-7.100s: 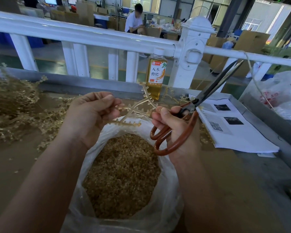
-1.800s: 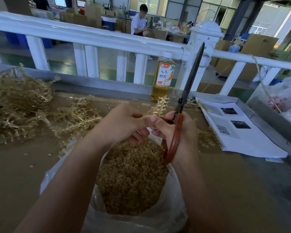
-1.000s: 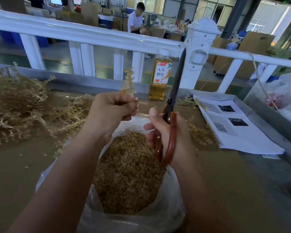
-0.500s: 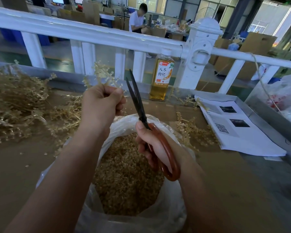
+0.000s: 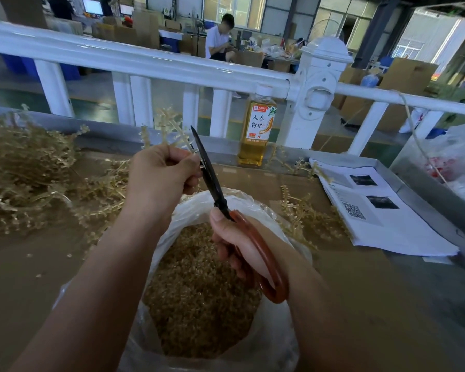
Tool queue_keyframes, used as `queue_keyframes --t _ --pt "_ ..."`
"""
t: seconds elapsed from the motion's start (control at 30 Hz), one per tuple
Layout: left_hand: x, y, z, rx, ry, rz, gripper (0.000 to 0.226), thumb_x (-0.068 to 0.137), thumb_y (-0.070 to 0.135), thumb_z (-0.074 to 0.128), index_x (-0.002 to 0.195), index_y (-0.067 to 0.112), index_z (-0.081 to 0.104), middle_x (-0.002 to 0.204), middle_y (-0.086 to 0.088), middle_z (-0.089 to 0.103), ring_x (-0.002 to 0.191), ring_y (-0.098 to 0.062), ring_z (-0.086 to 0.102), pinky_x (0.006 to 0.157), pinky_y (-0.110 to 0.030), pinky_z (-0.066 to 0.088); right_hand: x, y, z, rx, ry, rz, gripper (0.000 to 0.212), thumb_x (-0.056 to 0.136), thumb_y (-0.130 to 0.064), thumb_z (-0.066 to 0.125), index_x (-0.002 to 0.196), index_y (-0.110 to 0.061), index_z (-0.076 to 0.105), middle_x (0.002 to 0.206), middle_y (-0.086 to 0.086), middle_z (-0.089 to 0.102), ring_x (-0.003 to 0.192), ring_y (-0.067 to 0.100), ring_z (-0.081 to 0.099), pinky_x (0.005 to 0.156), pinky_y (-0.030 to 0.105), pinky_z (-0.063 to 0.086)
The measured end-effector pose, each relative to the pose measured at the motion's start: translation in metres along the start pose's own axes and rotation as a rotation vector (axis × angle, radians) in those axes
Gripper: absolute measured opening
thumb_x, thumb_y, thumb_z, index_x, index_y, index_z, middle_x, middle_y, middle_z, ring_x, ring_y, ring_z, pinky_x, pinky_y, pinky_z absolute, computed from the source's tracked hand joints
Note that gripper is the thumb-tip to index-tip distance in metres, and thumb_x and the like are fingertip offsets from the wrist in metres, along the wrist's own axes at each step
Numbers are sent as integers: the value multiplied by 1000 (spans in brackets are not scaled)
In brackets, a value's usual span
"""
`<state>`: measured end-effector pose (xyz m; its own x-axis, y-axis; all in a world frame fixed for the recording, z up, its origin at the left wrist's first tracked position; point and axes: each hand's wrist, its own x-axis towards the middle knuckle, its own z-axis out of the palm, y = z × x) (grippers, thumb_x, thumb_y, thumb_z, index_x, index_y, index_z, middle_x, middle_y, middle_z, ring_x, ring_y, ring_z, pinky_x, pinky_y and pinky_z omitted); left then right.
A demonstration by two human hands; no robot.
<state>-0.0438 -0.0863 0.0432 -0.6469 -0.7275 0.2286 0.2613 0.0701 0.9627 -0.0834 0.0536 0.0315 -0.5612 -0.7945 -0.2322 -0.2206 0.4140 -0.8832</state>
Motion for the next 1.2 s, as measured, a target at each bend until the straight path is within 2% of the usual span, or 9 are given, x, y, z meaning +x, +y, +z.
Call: queue_keyframes --t 0.3,0.43,0.53,0.63,0.7,0.77,0.83,1.2 --pt "2 -2 -2 11 -26 -3 21 88 1 57 69 10 52 44 7 59 40 -1 50 42 -14 42 0 -1 0 88 -10 27 33 85 -64 38 77 -33 48 62 -5 49 49 7 43 49 22 39" --pt "2 -2 -3 15 -18 2 22 88 1 56 69 10 52 45 6 59 40 -1 50 42 -14 42 -1 -5 2 121 -22 36 36 87 -59 37 77 -26 47 58 -3 43 46 9 40 47 24 37" --pt "0 -2 -1 62 14 44 23 88 1 56 68 11 52 53 1 59 40 1 50 42 -14 42 -2 -9 4 197 -63 34 37 93 -51 34 75 -21 44 52 -6 46 42 6 43 45 21 38" --pt "-2 -2 0 65 20 53 24 88 1 56 68 11 51 55 0 58 40 1 50 42 -14 42 -2 -6 4 103 -15 30 35 88 -59 35 74 -29 43 60 -6 44 47 6 42 49 23 36" --pt "-1 -2 -1 42 7 35 23 89 0 55 68 11 51 48 5 59 40 1 50 42 -14 42 -3 -5 3 143 -33 24 32 89 -57 35 74 -30 42 58 -8 47 46 3 44 48 21 37" --pt "0 -2 -3 40 -8 23 22 89 1 55 69 10 52 44 8 59 40 0 50 42 -14 43 -7 -8 3 343 -122 21 29 98 -41 31 75 -27 40 43 -11 52 37 -3 49 40 10 38" --pt "0 -3 -3 34 -14 15 23 89 1 55 69 11 52 45 8 59 41 0 50 43 -14 43 -9 -9 2 464 -172 32 29 101 -30 27 75 -24 38 35 -18 50 31 -10 46 33 2 31" --pt "0 0 -2 -2 -30 -7 24 89 0 54 68 10 51 44 8 59 40 -1 50 43 -15 44 -9 -12 1 547 -147 42 29 100 -27 32 73 -20 40 31 -15 47 27 -9 44 30 3 29"
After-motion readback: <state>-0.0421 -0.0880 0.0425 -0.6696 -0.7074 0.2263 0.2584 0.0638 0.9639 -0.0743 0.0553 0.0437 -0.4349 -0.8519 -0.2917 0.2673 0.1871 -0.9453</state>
